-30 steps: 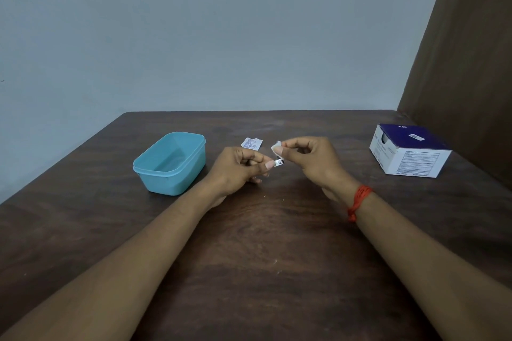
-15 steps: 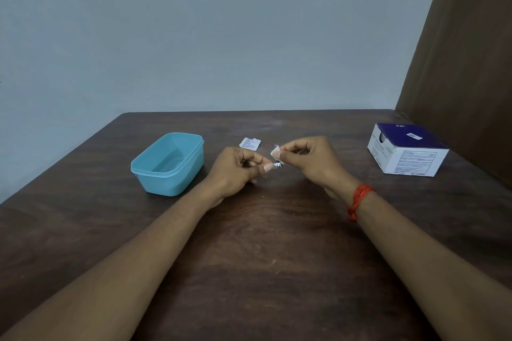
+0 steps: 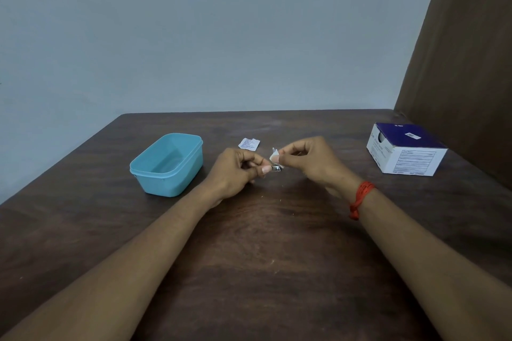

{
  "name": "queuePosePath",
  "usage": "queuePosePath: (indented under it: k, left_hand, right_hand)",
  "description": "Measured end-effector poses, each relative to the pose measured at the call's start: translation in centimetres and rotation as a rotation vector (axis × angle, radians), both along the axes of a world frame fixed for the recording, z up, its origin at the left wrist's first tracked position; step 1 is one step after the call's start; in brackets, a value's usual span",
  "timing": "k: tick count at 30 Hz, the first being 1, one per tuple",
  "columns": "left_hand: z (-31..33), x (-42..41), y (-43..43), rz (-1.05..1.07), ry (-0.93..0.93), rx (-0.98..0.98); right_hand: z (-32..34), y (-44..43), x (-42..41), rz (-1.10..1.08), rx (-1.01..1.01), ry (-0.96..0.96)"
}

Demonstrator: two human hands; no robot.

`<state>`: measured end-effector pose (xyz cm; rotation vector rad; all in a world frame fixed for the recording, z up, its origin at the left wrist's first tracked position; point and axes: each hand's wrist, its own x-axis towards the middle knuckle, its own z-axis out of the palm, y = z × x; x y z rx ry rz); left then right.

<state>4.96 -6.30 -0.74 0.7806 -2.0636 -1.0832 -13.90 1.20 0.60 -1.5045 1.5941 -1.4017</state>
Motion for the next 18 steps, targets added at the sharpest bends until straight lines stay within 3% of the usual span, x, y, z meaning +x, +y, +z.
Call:
queuePosePath:
  k: [4, 8, 11, 18]
  left_hand:
    - [-0.07, -0.06, -0.11, -0.003, -0.037, -0.035]
    - [-0.12, -0.05, -0.34, 0.016, -0.060, -0.064]
    - [-0.10, -0.14, -0.24, 0.011, -0.076, -0.077]
    - [0.04, -0.10, -0.03, -0.007, -0.088, -0.086]
  right_hand:
    - [0.05, -0.25, 0.14, -0.061, -0.081, -0.024]
    - [-0.36, -0.26, -0.21, -0.025, 0.083, 0.152]
    - [-0.44, -0.20, -0.37, -0.035, 0.121, 0.183]
    - [0.52, 0.00, 0.44, -0.090, -0.113, 0.057]
